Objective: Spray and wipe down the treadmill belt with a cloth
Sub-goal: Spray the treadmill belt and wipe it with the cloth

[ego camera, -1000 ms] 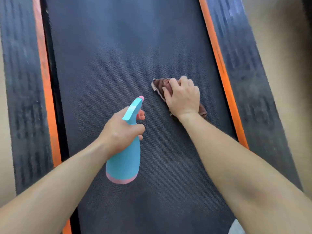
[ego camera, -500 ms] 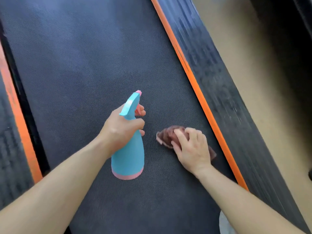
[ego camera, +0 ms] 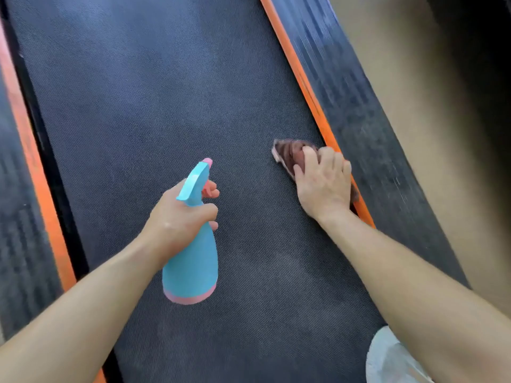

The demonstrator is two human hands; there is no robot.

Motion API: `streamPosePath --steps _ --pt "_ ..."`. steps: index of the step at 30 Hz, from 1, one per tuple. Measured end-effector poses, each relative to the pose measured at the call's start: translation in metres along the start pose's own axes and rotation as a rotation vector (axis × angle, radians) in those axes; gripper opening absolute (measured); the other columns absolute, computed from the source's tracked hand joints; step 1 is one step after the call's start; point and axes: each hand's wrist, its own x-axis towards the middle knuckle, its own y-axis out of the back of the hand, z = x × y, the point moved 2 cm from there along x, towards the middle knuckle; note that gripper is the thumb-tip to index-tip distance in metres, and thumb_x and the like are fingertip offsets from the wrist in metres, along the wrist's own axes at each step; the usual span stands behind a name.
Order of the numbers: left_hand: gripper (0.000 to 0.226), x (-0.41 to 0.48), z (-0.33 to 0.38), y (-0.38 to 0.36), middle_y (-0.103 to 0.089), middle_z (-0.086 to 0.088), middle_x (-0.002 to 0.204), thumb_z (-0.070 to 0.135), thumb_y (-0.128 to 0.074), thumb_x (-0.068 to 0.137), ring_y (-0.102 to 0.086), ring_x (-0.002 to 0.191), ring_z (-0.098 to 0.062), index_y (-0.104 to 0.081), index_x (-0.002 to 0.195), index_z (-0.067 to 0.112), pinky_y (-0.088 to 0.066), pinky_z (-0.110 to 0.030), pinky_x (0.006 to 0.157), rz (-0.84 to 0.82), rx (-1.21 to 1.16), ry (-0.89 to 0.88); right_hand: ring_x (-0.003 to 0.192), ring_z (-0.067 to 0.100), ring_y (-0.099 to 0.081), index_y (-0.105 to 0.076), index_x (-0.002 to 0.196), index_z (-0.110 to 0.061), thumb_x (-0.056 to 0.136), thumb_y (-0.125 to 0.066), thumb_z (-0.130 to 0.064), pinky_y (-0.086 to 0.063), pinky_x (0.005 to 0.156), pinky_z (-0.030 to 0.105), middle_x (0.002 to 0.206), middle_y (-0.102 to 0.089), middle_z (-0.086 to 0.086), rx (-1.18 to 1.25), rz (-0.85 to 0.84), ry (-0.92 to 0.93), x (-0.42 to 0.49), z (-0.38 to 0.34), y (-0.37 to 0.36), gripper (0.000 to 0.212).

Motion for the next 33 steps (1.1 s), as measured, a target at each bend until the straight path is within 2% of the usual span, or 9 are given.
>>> streamPosePath --steps 5,8,14,20,23,25,28,30,33 --pt "0.039 -0.004 0.013 -0.016 -0.073 0.007 0.119 0.004 -0.067 0.084 -0.079 0.083 -0.032 -0.069 0.110 0.033 -0.054 -0.022 0.064 -0.040 -0.019 -0.046 0.092 0.036 -0.049 -0.057 0.126 -0.010 0.092 -0.045 -0.042 -0.036 0.079 0.047 0.110 -0.052 0.019 -0.066 0.005 0.087 -0.081 0.029 -0.001 0.048" --pt "0.046 -0.008 0.009 -0.020 -0.073 0.014 0.117 0.002 -0.064 0.088 -0.081 0.079 -0.025 -0.068 0.110 0.042 -0.052 -0.026 0.070 -0.057 0.008 -0.045 0.091 0.035 -0.046 -0.057 0.121 -0.010 0.093 -0.047 -0.040 -0.033 0.078 0.048 0.107 -0.054 0.019 -0.077 0.054 0.153 -0.030 0.019 -0.005 0.043" --pt "0.038 -0.007 0.007 -0.016 -0.074 0.009 0.115 0.018 -0.067 0.072 -0.081 0.079 -0.024 -0.069 0.102 0.042 -0.057 -0.033 0.079 -0.031 0.071 0.005 0.105 0.039 -0.050 -0.053 0.123 -0.011 0.099 -0.049 -0.039 -0.037 0.089 0.049 0.120 -0.053 0.020 -0.052 0.002 0.020 0.072 -0.028 0.000 0.037" --pt "0.045 -0.007 0.045 -0.023 -0.075 0.004 0.115 0.021 -0.063 0.063 -0.079 0.074 -0.025 -0.070 0.107 0.029 -0.064 -0.045 0.089 -0.065 0.134 -0.017 0.093 0.036 -0.049 -0.055 0.123 -0.014 0.093 -0.059 -0.038 -0.040 0.078 0.048 0.112 -0.053 0.017 0.049 -0.017 0.043 -0.068 0.004 0.003 0.039" --pt "0.047 -0.006 0.067 -0.032 -0.075 0.001 0.118 0.015 -0.066 0.074 -0.077 0.072 -0.024 -0.069 0.120 0.026 -0.065 -0.039 0.084 -0.105 0.183 -0.081 0.091 0.036 -0.050 -0.058 0.122 -0.015 0.092 -0.055 -0.039 -0.042 0.075 0.048 0.111 -0.053 0.016 0.059 -0.046 -0.022 -0.165 0.017 0.002 0.039" --pt "0.044 -0.007 0.073 -0.042 -0.075 0.002 0.118 0.017 -0.065 0.072 -0.077 0.072 -0.023 -0.070 0.115 0.024 -0.064 -0.035 0.080 -0.143 0.224 -0.101 0.091 0.037 -0.050 -0.057 0.123 -0.016 0.092 -0.049 -0.041 -0.042 0.075 0.049 0.111 -0.054 0.017 0.065 -0.070 -0.068 -0.207 0.019 -0.001 0.040" --pt "0.033 -0.009 0.067 -0.057 -0.076 0.003 0.115 0.012 -0.065 0.072 -0.075 0.076 -0.022 -0.069 0.104 0.021 -0.065 -0.036 0.076 -0.195 0.231 -0.119 0.093 0.035 -0.046 -0.051 0.123 -0.018 0.091 -0.046 -0.043 -0.041 0.077 0.049 0.112 -0.053 0.018 0.071 -0.076 -0.077 -0.213 0.020 -0.005 0.041" --pt "0.034 -0.013 0.059 -0.066 -0.074 -0.001 0.120 0.007 -0.065 0.078 -0.073 0.072 -0.021 -0.069 0.109 0.020 -0.061 -0.029 0.069 -0.229 0.243 -0.125 0.093 0.034 -0.044 -0.050 0.122 -0.018 0.091 -0.046 -0.043 -0.041 0.078 0.049 0.112 -0.052 0.017 0.080 -0.076 -0.067 -0.208 0.021 -0.004 0.040" --pt "0.033 -0.022 0.044 -0.074 -0.073 0.000 0.122 0.004 -0.065 0.083 -0.072 0.068 -0.021 -0.068 0.113 0.019 -0.063 -0.033 0.074 -0.242 0.256 -0.107 0.093 0.034 -0.044 -0.050 0.122 -0.018 0.091 -0.056 -0.040 -0.041 0.079 0.049 0.112 -0.051 0.016 0.116 -0.052 -0.059 -0.208 0.022 -0.006 0.039"
